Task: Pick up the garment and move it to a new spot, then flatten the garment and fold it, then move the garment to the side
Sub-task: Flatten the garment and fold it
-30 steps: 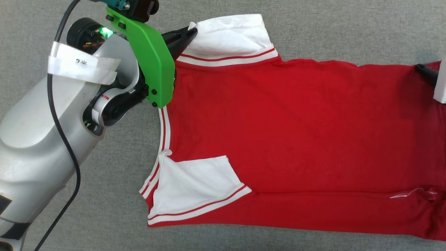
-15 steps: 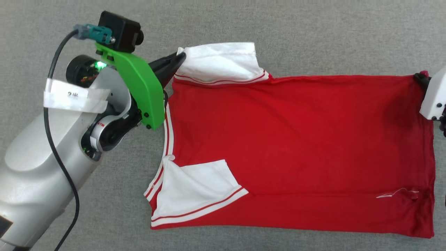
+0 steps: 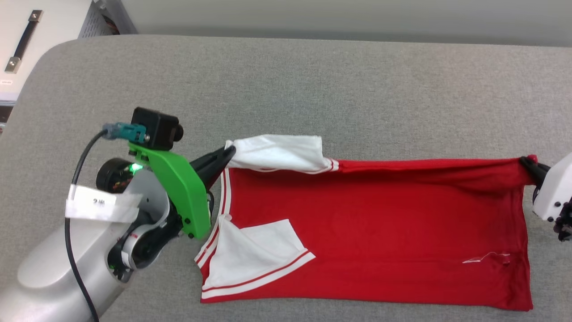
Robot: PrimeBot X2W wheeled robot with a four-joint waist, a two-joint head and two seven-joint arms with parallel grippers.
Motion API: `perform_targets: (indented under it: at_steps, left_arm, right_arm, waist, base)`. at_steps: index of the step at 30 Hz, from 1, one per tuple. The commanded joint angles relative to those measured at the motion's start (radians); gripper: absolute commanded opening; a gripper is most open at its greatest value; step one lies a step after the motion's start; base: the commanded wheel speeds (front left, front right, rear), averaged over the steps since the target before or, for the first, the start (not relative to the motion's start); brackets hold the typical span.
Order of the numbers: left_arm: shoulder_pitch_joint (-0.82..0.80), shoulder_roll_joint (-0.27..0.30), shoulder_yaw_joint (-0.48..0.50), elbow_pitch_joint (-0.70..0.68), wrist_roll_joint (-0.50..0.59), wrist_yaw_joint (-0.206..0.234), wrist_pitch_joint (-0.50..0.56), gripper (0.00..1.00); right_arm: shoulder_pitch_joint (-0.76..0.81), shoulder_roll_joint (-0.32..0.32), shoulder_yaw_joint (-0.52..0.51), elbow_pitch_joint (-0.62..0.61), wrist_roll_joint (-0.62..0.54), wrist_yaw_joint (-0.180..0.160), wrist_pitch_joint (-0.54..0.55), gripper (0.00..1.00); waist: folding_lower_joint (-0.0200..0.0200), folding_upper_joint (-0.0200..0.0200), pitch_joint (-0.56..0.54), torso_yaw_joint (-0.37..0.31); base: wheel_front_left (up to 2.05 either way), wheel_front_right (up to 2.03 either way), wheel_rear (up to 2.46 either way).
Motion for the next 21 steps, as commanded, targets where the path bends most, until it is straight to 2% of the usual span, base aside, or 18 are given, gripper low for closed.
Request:
perform_targets:
  at_steps: [1, 10, 21]
  left_arm:
    - [0.041, 0.013, -0.003, -0.011, -0.008, 0.013, -0.013, 0.0]
    - [0.191, 0.031, -0.019, -0.046, -0.045, 0.05, -0.061, 0.0]
    - [0.291, 0.053, -0.067, -0.019, -0.039, 0.075, -0.062, 0.0]
  right_arm:
    - [0.034, -0.003, 0.008, -0.018, 0.021, -0.001, -0.011, 0.0]
    - [0.188, -0.032, 0.031, -0.086, 0.096, -0.001, -0.017, 0.0]
    - [0.309, -0.091, 0.076, -0.147, 0.132, -0.001, 0.024, 0.0]
  waist:
    - [0.0001, 0.0, -0.026, 0.007]
    - [0.0001, 0.0, -0.056, 0.013]
    - [0.0001, 0.0, -0.07, 0.014]
  base:
    - [0.0, 0.0, 0.0]
    - [0.0, 0.0, 0.0]
    - [0.0, 0.0, 0.0]
